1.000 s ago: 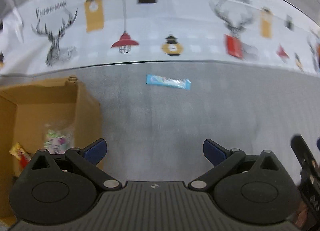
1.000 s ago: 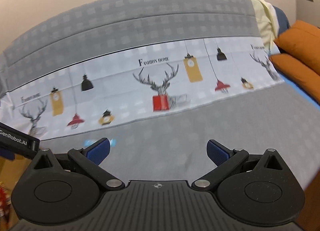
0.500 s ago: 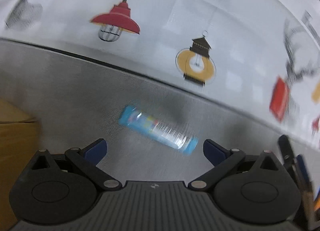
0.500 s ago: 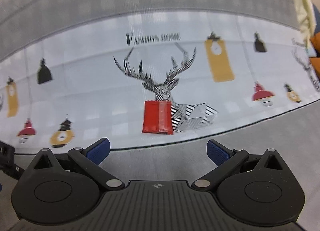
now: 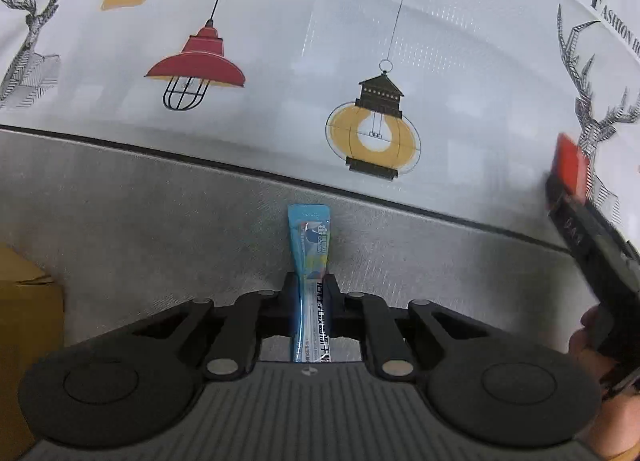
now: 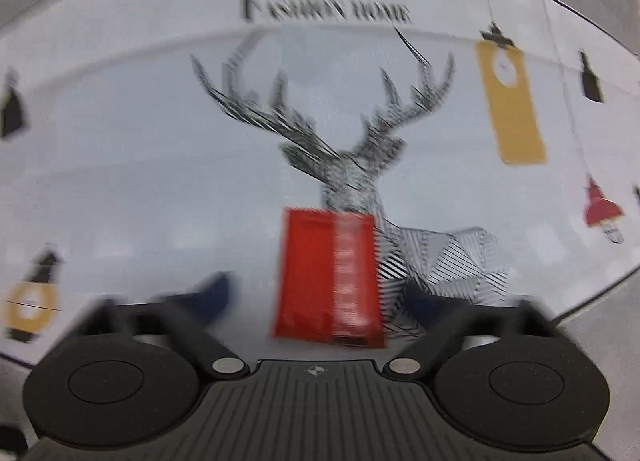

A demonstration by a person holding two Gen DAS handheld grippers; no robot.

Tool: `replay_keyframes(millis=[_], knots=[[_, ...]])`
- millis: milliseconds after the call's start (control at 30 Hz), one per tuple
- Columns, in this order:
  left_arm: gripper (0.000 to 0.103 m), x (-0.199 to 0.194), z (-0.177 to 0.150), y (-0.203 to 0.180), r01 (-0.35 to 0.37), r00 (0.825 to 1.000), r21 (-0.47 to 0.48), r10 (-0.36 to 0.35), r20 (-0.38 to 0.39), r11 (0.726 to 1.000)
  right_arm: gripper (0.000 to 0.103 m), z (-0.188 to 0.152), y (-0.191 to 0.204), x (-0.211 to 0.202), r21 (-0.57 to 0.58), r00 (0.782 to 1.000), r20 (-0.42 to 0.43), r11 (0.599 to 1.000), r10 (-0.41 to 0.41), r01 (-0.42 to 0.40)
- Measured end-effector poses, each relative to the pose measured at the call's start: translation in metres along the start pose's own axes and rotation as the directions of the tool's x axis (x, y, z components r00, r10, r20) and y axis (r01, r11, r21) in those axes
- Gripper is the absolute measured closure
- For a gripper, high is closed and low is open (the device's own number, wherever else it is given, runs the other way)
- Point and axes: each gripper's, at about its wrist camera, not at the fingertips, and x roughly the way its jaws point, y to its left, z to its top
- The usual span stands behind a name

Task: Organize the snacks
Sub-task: 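Grasp the blue-and-white stick with left while right grasps the red packet, then carry the blue stick with left over the box while right carries the red packet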

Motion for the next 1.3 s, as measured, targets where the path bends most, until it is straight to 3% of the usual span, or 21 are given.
replay_keyframes(millis=[133,300,633,933,1067,1300], knots=[[0.091,-0.009,-0.008,0.022,0.016,1.000,0.004,-0.016,0.010,1.000,0.057,-0.012,-0.001,-0.025,-0.013,0.999,-0.040,1.000,0.002,-0.003],[0.091,-0.057,-0.037,0.044,0.037,0.995,0.094,-0.046,0.090,0.995,0.057,-0.039,-0.015,-0.088,0.060,0.998,-0.047,0.998,0.039,-0.037],[0.091,-0.172,-0.140,0.070,0.104,0.960,0.276,-0.168,0.223,0.956,0.057,-0.067,0.024,-0.267,0.145,0.990,0.099,0.983,0.096,-0.110],[0.091,-0.261,-0.236,0.130,0.148,0.921,0.384,-0.268,0.283,0.912,0.056,-0.100,0.085,-0.416,0.072,0.970,0.188,0.983,0.154,-0.170],[0.091,-0.286,-0.269,0.174,0.117,0.909,0.390,-0.257,0.329,0.914,0.056,-0.115,0.112,-0.460,0.050,0.965,0.155,0.974,0.210,-0.220],[0.091,-0.312,-0.311,0.257,0.052,0.903,0.328,-0.184,0.387,0.943,0.056,-0.142,0.173,-0.511,-0.012,0.942,0.072,0.945,0.326,-0.326]])
